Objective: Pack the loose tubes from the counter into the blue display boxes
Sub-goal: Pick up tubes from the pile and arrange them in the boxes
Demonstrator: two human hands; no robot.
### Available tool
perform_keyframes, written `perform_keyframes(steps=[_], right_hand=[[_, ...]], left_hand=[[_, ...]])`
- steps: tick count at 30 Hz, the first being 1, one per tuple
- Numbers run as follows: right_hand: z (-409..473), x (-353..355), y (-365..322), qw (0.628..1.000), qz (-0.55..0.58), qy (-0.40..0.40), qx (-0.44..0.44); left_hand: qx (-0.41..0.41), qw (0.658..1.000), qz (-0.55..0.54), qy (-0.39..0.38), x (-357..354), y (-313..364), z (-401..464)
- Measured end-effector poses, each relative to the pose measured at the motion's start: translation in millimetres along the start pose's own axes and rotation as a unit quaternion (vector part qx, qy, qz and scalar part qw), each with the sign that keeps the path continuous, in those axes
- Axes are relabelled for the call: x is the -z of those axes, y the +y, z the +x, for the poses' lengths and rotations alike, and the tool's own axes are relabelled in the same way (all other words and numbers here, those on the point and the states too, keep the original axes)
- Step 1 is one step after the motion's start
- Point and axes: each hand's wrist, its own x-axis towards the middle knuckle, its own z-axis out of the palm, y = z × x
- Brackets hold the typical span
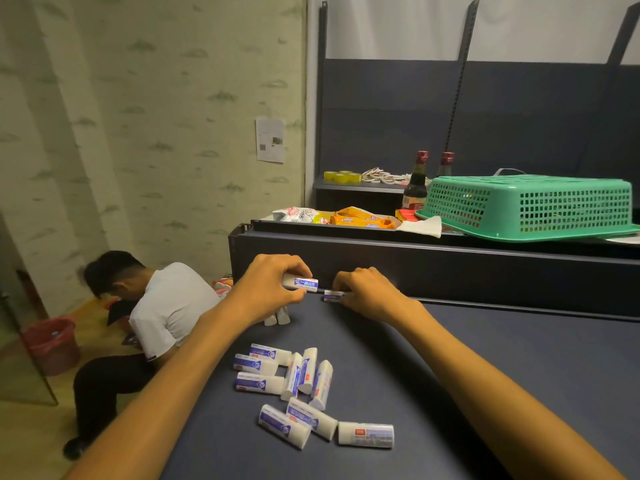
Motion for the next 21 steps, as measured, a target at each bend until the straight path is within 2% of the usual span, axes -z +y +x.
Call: perform_keyframes(steps=[8,13,18,21], right_hand=[[-24,9,3,0.99,0.095,0.098,0.027],[-53,21,1,0.963,0.252,0.094,-0.018],[-95,28,5,0.933,0.331,0.126,-0.065],[-125,33,9,0.925,0.334,0.15,-0.1]], left_hand=[[-0.006,1.0,-0.006,0.02,4,2,-16],[-0.017,1.0,-0.008,0.018,5,9,-26],[-0.057,0.998,-0.035,0.02,-1,26,-34],[-0.096,0.994,-0.048,0.016,-10,42,-36]])
